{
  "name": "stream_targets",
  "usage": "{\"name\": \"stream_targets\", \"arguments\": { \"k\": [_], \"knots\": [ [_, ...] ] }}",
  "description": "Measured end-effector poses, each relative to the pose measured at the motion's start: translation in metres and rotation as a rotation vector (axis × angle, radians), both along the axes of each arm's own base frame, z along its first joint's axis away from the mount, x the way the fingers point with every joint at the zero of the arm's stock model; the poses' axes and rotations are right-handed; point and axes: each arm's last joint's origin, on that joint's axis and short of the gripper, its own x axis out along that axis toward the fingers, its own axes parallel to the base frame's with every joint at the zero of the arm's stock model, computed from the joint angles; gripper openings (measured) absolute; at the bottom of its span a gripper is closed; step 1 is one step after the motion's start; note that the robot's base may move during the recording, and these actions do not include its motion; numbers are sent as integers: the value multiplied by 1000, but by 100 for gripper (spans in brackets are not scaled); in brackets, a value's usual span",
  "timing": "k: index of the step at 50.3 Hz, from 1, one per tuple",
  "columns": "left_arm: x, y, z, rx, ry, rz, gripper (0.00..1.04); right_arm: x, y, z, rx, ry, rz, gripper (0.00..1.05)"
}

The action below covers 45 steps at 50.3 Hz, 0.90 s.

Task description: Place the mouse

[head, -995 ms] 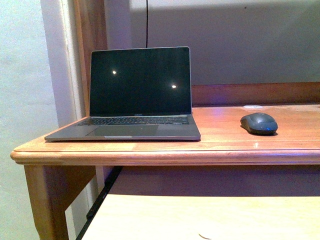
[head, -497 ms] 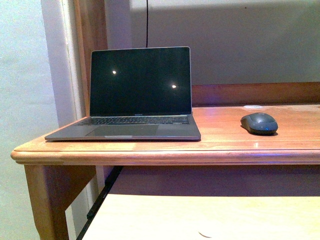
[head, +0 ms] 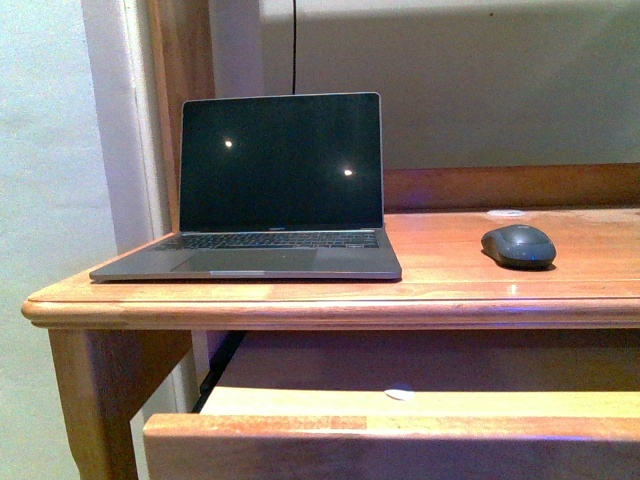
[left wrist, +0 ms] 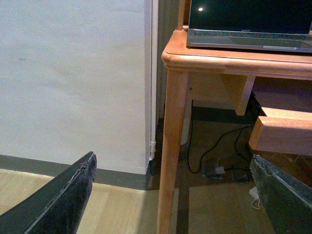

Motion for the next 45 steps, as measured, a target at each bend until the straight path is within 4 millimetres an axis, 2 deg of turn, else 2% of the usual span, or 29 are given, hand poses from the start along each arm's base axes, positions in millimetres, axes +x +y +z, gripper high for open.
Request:
{"name": "stream_targets", "arguments": {
  "k": [17, 25, 27, 32, 37, 39, 41, 44, 45],
  "knots": [
    [0, 0, 0, 0, 0, 0, 97, 67, 66, 8, 45, -2, -156, 97],
    [0, 0, 0, 0, 0, 0, 97, 76, 94, 0, 62, 59, -167, 97],
    [0, 0, 0, 0, 0, -1, 97, 77, 96, -1, 67, 69, -168, 97],
    [0, 0, 0, 0, 0, -1, 97, 74, 90, 6, 95, 79, -144, 97],
    [0, 0, 0, 0, 0, 0, 97, 68, 70, 26, 111, 34, -128, 97],
    [0, 0, 0, 0, 0, -1, 97, 65, 58, 37, 110, 5, -136, 97],
    [0, 0, 0, 0, 0, 0, 97, 57, 38, 50, 111, -30, -137, 97],
    [0, 0, 0, 0, 0, 0, 97, 44, 9, 59, 115, -45, -151, 97],
    [0, 0, 0, 0, 0, -1, 97, 43, 6, 60, 116, -50, -152, 97]
  ]
}}
